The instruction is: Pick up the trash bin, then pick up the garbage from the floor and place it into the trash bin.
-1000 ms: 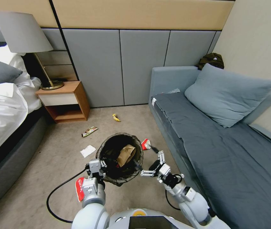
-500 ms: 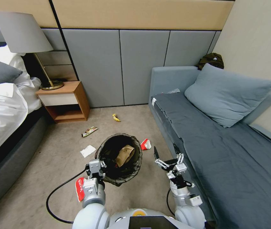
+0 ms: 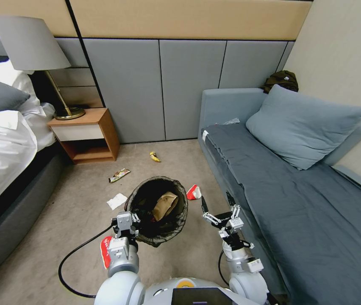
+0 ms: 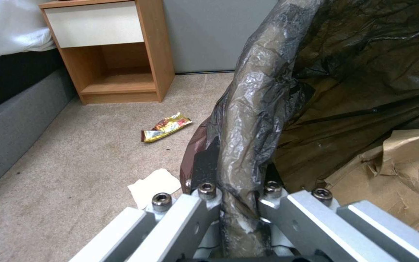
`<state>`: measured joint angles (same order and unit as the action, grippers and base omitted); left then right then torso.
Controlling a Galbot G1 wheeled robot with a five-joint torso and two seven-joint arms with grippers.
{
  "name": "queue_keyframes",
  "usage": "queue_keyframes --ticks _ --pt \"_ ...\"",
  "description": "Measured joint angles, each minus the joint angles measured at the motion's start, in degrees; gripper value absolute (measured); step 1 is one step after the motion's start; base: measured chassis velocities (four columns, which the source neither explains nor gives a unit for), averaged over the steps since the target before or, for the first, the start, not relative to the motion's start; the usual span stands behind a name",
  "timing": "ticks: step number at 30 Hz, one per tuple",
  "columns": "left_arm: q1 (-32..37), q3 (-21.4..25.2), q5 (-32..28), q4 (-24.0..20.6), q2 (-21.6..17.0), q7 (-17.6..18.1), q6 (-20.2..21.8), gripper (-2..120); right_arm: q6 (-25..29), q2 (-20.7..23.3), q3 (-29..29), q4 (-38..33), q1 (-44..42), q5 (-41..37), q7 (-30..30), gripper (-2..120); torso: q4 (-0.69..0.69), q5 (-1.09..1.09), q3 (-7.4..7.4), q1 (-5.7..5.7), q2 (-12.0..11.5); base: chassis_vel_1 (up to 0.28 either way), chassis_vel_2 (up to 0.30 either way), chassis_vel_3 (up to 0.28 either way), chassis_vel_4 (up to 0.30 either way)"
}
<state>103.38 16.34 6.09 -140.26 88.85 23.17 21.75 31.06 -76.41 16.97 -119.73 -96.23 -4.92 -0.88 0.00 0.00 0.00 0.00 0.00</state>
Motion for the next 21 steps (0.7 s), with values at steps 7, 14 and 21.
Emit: queue_keyframes --ticks 7,14,21 --pt "0.16 0.0 0.03 -0.56 0.01 0.02 0.1 0 -0.33 0.34 0.18 -0.03 0.64 -0.34 0.23 100 -0.01 0.0 0.0 0.0 0.0 -0.032 0.028 0.034 -0.028" --pt "0.18 0.08 0.06 -0.65 0.03 0.02 0.12 0 -0.46 0.37 0.13 0.03 0.73 -0.67 0.22 100 -0.01 0.0 0.01 0.0 0.0 -0.154 0.149 0.161 -0.147" --pt "0.19 0.13 0.07 -0.79 0.02 0.02 0.12 0 -0.53 0.34 0.08 0.06 0.8 -0.74 0.23 100 0.0 0.0 0.01 0.01 0.0 -0.167 0.152 0.163 -0.151"
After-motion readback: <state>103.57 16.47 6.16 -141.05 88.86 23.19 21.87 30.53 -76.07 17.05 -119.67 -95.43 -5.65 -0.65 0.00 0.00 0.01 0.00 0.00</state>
